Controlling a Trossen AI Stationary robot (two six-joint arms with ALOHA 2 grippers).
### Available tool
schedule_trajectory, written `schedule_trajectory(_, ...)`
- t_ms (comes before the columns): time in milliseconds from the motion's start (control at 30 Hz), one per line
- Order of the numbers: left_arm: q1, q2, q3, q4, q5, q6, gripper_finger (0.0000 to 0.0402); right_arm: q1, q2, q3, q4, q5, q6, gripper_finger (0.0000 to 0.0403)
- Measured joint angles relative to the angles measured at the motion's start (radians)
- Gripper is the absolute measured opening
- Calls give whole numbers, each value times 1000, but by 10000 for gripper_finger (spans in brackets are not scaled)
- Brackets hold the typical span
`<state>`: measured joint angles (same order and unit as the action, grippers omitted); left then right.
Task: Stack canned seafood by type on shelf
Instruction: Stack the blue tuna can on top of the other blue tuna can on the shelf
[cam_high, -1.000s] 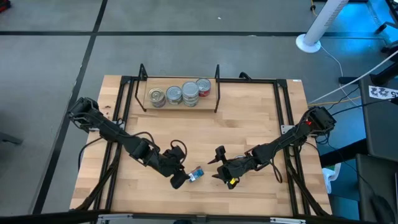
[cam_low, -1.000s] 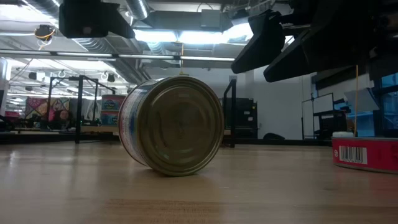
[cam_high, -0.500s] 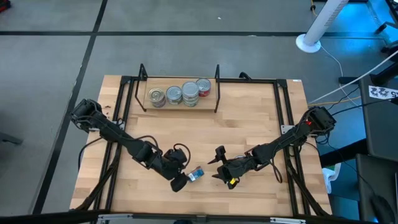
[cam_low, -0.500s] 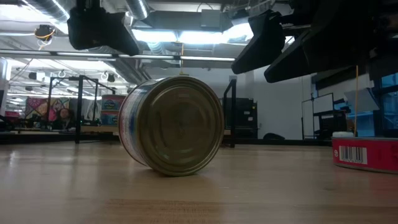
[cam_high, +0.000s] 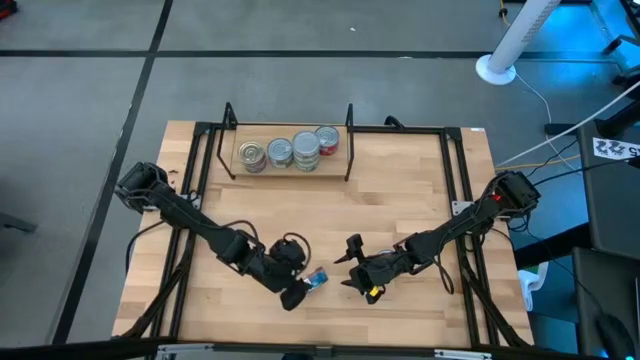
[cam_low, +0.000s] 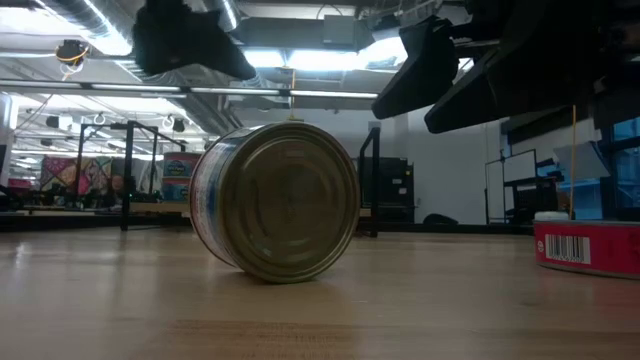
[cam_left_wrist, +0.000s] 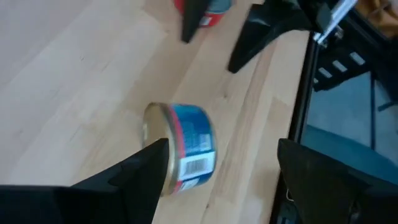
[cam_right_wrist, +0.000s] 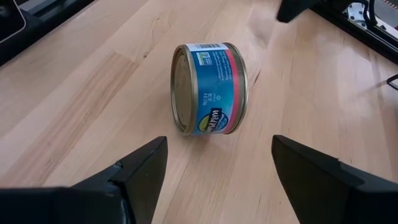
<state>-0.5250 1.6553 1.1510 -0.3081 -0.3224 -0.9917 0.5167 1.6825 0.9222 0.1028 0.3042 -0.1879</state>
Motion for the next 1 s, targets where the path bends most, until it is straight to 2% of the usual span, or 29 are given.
schedule_trajectory(67, -6, 39, 55, -27, -1, 54, 294, 0, 0, 0, 0, 8, 0, 289)
schedule_trajectory(167, -13, 96, 152, -165, -8, 95, 294, 0, 0, 0, -1, 18, 0, 289)
schedule_trajectory(333, -11, 159, 258, -410, -31, -38, 294, 0, 0, 0, -1, 18, 27, 289)
schedule_trajectory(1000, -38, 254, 266, -386, -69, -22, 294, 0, 0, 0, -7, 18, 53, 289)
